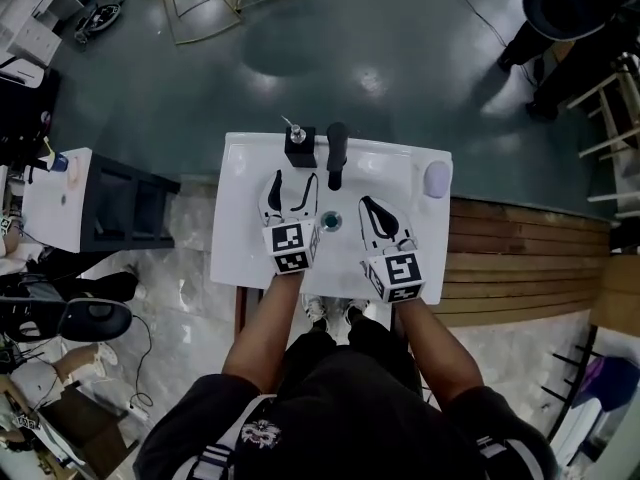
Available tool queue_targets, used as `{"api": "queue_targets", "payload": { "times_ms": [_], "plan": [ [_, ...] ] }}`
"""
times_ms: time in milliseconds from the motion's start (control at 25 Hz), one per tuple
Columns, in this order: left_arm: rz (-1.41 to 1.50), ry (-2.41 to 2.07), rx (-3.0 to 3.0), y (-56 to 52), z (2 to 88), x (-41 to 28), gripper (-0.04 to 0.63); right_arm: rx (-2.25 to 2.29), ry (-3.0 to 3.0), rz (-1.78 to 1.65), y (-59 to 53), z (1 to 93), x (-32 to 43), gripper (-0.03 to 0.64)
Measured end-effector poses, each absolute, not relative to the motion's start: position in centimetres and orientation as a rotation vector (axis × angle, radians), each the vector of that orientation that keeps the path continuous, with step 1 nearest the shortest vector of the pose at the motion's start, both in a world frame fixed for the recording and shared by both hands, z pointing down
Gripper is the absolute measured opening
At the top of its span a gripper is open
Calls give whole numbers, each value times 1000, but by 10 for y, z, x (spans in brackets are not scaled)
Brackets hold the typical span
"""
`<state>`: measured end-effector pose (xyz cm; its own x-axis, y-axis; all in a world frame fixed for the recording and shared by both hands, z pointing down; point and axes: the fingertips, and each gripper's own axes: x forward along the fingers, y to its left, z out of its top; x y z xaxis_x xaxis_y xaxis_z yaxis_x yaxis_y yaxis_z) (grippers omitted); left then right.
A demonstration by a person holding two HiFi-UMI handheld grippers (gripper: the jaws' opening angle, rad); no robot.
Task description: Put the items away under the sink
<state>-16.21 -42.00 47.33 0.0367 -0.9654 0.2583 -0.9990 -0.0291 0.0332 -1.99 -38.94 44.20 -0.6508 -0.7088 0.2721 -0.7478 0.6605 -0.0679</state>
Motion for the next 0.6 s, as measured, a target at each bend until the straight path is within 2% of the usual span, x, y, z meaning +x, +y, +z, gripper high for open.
{"api": "queue_targets", "payload": {
  "times_ms": [600],
  "plan": [
    [282, -1980, 2092, -474, 501, -162, 304, 1300, -2501, 311, -428, 478, 0, 25]
  ]
}}
